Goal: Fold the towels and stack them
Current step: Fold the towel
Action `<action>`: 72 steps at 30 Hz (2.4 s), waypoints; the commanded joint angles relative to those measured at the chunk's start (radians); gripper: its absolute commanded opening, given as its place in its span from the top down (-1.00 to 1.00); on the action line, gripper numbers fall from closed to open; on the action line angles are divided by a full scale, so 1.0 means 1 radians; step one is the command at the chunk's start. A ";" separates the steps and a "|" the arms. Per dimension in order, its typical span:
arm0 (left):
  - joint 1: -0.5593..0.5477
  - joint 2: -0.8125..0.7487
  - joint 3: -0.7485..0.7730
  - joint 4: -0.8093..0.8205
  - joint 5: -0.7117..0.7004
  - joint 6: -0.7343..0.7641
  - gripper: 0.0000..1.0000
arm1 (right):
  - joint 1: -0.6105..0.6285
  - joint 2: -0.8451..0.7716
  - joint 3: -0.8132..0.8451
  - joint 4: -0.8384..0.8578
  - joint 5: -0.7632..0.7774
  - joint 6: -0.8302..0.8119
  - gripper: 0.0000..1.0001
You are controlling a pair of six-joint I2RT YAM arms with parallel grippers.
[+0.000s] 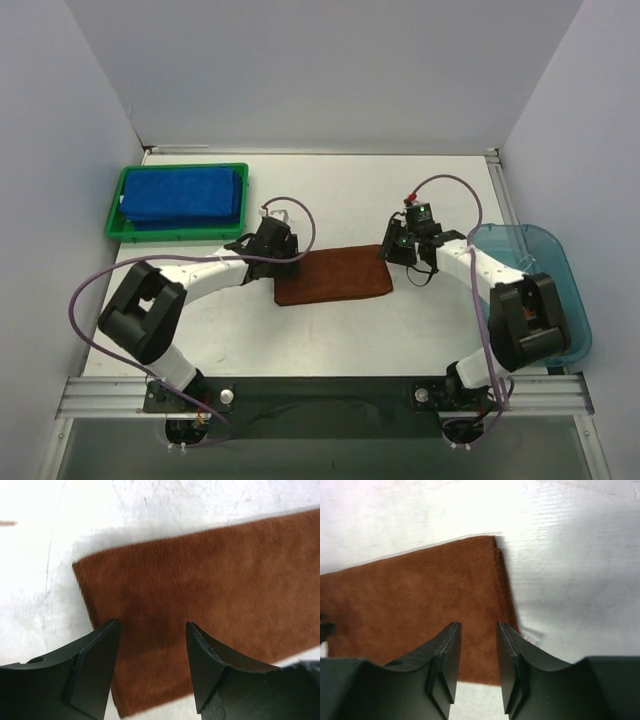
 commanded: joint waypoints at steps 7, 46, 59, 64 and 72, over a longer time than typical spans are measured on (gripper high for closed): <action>-0.084 -0.288 -0.155 0.051 0.075 -0.129 -0.22 | 0.029 -0.278 -0.248 0.279 -0.167 0.204 0.26; -0.075 -0.362 -0.476 0.183 0.070 -0.284 0.16 | 0.364 0.171 -0.356 1.157 -0.250 0.528 -0.18; -0.012 -0.392 -0.524 0.184 0.107 -0.298 0.18 | 0.136 0.142 -0.681 1.445 -0.296 0.507 -0.20; -0.012 -0.420 -0.501 0.142 0.115 -0.275 0.10 | 0.083 0.118 -0.692 1.489 -0.356 0.543 -0.24; 0.008 -0.581 -0.349 -0.048 0.084 -0.202 -0.27 | 0.108 -0.216 -0.487 0.836 -0.350 0.306 -0.25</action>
